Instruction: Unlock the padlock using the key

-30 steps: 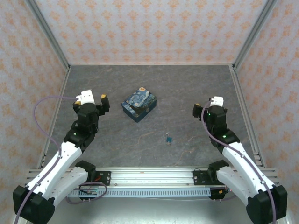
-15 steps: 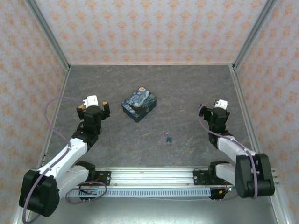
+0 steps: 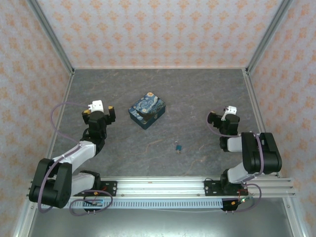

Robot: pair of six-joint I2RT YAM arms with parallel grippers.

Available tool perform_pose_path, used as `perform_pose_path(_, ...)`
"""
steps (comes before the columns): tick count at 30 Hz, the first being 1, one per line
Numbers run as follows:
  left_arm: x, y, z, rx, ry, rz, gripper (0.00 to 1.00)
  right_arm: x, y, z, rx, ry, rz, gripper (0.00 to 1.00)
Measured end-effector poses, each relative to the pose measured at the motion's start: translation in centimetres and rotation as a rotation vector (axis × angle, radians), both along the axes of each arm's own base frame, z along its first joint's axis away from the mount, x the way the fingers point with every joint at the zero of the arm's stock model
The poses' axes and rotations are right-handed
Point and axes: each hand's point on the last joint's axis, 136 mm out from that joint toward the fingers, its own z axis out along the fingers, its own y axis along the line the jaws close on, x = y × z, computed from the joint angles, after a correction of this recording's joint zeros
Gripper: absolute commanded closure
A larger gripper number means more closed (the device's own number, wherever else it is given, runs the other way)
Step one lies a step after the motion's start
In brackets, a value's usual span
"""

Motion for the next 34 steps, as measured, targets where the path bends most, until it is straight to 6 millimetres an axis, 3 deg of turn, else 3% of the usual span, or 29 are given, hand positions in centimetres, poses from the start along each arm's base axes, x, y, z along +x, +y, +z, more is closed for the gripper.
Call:
perform_pose_path(3,0.6,0.1,-0.3,-0.001,-0.006,-0.012,0.0,1.4,0.2,1.3,-0.001,-0.026,0.017,0.01)
perform_pose_path(7,1.0,0.2,-1.4,-0.012,-0.007,-0.032,0.0,1.7,0.4,1.8,0.002,-0.036,0.027,0.01)
perform_pose_path(15,1.8,-0.9,-7.1,-0.029,0.121,-0.104,0.0,1.6,0.4,1.5,0.0,-0.024,0.031,0.01)
perform_pose_path(21,3.3,-0.1,-5.6,-0.041,0.082,-0.089,0.0,1.5,0.6,1.2,-0.014,-0.009,0.03,0.01)
perform_pose_path(34,3.3,-0.1,-5.6,-0.041,0.083,-0.09,0.0,1.5,0.6,1.0,-0.02,0.0,0.028,0.01)
